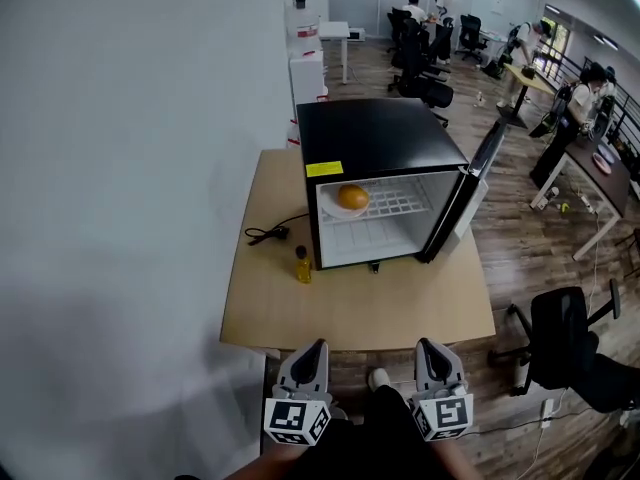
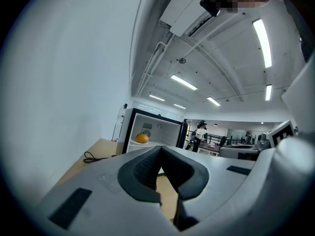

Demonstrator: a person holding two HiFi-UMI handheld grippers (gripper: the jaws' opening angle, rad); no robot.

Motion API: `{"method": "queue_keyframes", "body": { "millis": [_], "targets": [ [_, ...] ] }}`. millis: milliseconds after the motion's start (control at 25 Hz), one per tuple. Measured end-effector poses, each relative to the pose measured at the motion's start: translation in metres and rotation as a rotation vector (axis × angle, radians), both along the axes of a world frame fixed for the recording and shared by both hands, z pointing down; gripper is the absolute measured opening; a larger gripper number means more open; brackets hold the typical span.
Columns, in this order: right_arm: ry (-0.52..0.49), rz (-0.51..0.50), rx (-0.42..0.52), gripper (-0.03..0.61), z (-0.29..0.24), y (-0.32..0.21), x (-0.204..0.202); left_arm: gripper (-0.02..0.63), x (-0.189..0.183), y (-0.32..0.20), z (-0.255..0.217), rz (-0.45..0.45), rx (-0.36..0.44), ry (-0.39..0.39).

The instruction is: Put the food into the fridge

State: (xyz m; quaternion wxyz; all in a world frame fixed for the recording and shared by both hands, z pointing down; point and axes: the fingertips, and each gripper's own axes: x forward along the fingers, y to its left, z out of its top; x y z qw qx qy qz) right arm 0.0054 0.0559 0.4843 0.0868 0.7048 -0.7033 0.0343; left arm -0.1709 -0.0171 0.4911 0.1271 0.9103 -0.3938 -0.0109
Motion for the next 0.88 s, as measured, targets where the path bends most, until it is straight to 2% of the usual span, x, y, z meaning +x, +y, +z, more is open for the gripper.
{"method": "queue_keyframes", "body": {
  "millis": [560, 720, 880],
  "targets": [
    [0.007, 0.022, -0.005, 0.06, -0.002, -0.007, 0.0, 0.014, -0.002, -0.01, 0.006, 0.013, -0.008, 0.003],
    [0.024, 0.022, 0.009, 0.06, -0.006, -0.01, 0.004, 0.014, 0.0, -0.013, 0.0, 0.003, 0.018, -0.016],
    [0.04, 0.019, 0.008, 0.06, -0.008, -0.011, 0.009, 0.014, 0.006, -0.018, 0.002, -0.005, -0.002, -0.008]
  ]
}}
